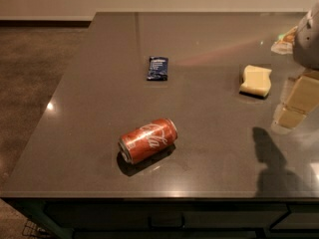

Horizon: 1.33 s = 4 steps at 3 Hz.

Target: Move coke can near rxbar blueberry

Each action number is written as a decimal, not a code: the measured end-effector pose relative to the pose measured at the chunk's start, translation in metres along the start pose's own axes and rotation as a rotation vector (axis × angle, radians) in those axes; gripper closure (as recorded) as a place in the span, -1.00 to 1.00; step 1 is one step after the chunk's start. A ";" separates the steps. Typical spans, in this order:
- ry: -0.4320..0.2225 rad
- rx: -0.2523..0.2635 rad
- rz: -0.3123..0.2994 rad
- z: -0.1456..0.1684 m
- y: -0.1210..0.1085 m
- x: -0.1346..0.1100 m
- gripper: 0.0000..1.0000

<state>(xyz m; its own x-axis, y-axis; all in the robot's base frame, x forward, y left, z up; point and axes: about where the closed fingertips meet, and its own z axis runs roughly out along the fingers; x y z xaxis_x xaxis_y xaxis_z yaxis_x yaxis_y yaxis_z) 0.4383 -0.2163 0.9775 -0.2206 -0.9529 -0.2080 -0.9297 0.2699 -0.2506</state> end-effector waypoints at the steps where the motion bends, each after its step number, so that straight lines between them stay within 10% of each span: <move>1: -0.001 0.002 0.002 -0.001 -0.001 -0.001 -1.00; 4: -0.026 -0.128 -0.290 0.057 0.018 -0.092 -1.00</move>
Offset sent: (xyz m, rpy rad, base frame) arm 0.0164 0.0493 -0.0211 -0.0429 0.0797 0.1920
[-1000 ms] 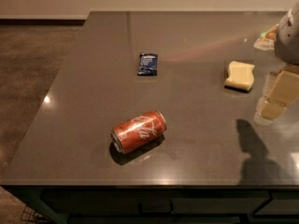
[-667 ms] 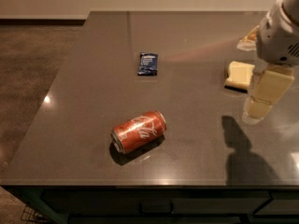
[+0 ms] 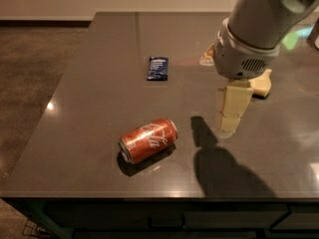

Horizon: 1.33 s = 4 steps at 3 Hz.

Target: Move coke can near rxbar blueberry

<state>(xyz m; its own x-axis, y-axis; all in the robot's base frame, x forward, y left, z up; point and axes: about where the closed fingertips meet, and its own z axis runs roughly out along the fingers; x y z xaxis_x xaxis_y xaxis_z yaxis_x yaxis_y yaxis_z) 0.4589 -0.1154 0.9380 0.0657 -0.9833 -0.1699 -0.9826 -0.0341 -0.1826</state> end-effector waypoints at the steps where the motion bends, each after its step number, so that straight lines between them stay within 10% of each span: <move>1: -0.024 -0.048 -0.104 0.029 0.004 -0.029 -1.00; 4: -0.060 -0.146 -0.359 0.090 0.012 -0.069 -1.00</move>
Offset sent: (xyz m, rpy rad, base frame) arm -0.0028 0.0880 -0.0748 0.0073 0.1051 0.3319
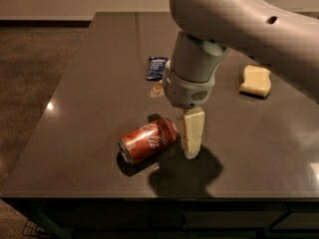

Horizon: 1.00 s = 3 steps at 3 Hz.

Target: Move coke can near rxbar blueberry

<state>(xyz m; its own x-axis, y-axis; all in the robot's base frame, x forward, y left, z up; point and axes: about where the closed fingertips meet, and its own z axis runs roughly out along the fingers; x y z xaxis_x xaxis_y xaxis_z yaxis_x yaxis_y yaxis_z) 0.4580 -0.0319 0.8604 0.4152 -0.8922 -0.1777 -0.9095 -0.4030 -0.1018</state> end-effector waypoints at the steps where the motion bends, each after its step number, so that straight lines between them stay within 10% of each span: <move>1: -0.003 -0.019 -0.055 0.007 0.002 -0.004 -1.00; 3: -0.039 -0.038 -0.090 0.014 0.006 -0.016 -1.00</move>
Offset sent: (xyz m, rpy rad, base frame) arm -0.0087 0.0130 -0.0169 -0.0003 0.0387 0.1159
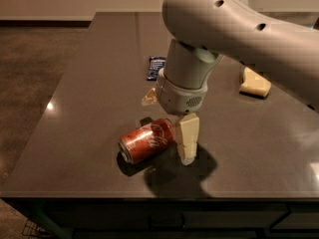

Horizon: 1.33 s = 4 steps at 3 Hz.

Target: Move coke can near rxbar blueberry

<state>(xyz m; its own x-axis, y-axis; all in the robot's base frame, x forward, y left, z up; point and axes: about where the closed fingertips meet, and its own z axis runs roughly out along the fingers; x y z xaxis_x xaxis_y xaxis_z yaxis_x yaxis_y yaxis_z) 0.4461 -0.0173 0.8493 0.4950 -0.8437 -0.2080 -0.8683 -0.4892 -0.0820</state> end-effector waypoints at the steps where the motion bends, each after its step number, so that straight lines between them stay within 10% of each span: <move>1: -0.013 -0.008 -0.003 0.006 0.001 -0.005 -0.78; 4: 0.002 0.009 0.052 -0.004 -0.013 0.002 0.49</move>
Offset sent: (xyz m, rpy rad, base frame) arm -0.0024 0.0122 -0.0089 0.0138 0.0381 0.0049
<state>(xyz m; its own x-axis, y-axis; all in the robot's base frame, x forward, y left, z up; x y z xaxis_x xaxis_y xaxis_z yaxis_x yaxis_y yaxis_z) 0.4588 -0.0130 0.8535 0.4488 -0.8685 -0.2106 -0.8933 -0.4422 -0.0802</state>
